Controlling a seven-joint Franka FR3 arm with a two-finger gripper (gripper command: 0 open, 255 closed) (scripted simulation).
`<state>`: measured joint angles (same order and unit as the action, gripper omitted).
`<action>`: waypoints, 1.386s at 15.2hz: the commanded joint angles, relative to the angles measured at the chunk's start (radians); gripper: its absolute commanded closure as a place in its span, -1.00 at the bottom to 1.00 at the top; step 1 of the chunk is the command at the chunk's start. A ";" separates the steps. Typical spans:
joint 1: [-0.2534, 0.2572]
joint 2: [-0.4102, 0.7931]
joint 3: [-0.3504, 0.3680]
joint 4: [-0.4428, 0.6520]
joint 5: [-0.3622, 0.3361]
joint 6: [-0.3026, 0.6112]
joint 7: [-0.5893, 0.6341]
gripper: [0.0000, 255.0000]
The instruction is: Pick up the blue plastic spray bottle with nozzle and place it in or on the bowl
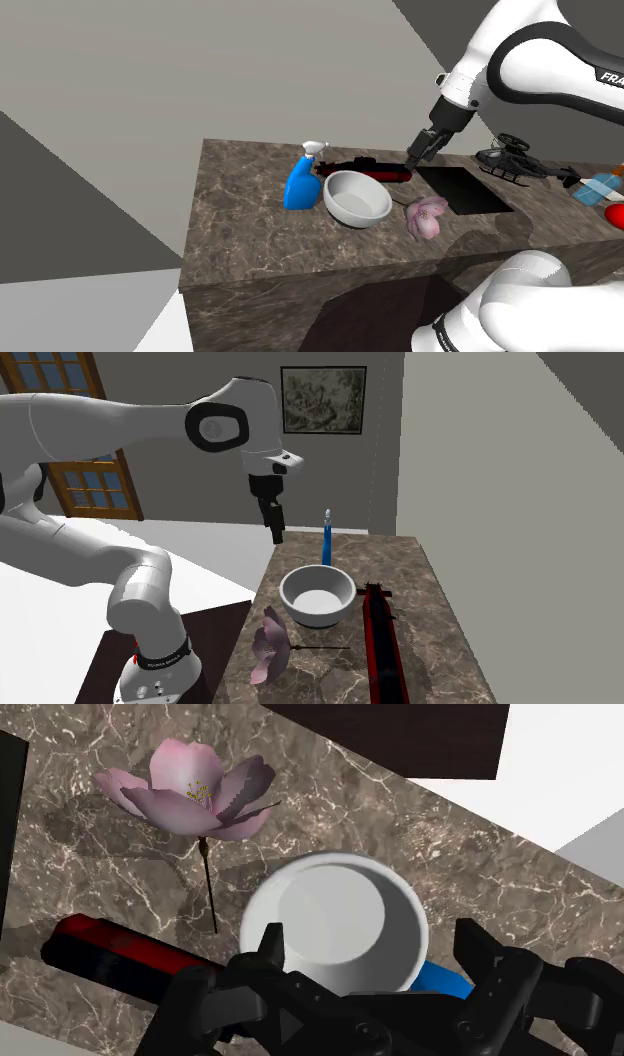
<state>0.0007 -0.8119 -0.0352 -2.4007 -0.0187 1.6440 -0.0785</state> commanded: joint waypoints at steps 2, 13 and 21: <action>0.017 0.013 -0.021 -0.019 0.001 0.048 -0.051 -1.00; 0.271 0.272 -0.260 -0.084 0.119 0.513 -0.661 -1.00; 0.536 0.521 -0.434 0.010 0.391 0.677 -1.212 -1.00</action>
<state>0.4998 -0.3278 -0.4471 -2.4107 0.3259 2.3081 -1.2039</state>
